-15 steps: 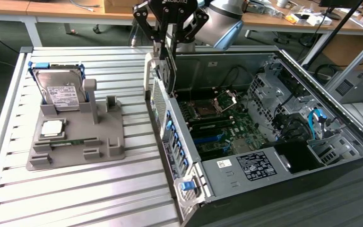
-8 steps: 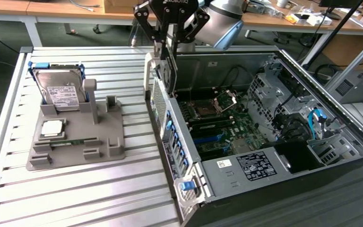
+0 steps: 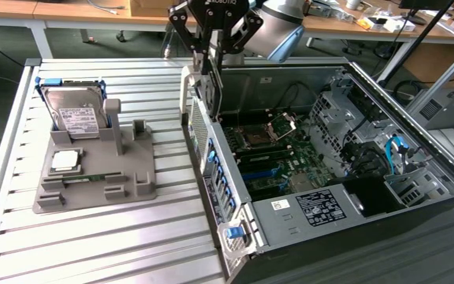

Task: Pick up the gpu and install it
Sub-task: 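Pick up the gpu and move the gpu toward the slot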

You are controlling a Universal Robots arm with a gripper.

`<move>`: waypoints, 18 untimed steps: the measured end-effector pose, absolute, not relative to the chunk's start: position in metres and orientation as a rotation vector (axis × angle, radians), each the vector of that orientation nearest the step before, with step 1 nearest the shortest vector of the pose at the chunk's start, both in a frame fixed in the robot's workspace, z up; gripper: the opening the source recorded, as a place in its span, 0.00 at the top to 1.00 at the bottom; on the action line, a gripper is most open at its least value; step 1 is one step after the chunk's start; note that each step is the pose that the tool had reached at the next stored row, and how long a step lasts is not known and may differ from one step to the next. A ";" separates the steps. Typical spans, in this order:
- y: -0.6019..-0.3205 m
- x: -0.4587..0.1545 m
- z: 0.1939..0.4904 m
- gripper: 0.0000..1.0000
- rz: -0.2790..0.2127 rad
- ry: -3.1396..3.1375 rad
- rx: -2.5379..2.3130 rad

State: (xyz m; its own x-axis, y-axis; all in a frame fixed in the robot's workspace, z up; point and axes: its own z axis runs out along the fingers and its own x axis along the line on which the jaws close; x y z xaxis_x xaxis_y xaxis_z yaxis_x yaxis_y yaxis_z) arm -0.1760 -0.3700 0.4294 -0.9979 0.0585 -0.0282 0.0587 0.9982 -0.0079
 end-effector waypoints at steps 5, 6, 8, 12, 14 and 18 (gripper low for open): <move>-0.370 -0.175 0.429 0.73 -0.014 3.112 0.091; -0.370 -0.175 0.429 0.73 -0.014 3.112 0.091; -0.370 -0.174 0.429 0.73 -0.014 3.112 0.091; -0.370 -0.173 0.429 0.73 -0.014 3.112 0.091; -0.370 -0.173 0.429 0.73 -0.014 3.112 0.091; -0.370 -0.172 0.429 0.73 -0.014 3.112 0.091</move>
State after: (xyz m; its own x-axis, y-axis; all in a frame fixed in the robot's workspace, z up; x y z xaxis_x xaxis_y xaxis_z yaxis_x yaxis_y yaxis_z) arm -0.1721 -0.3700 0.4294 -0.9979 0.0585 -0.0282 0.0587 0.9982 -0.0079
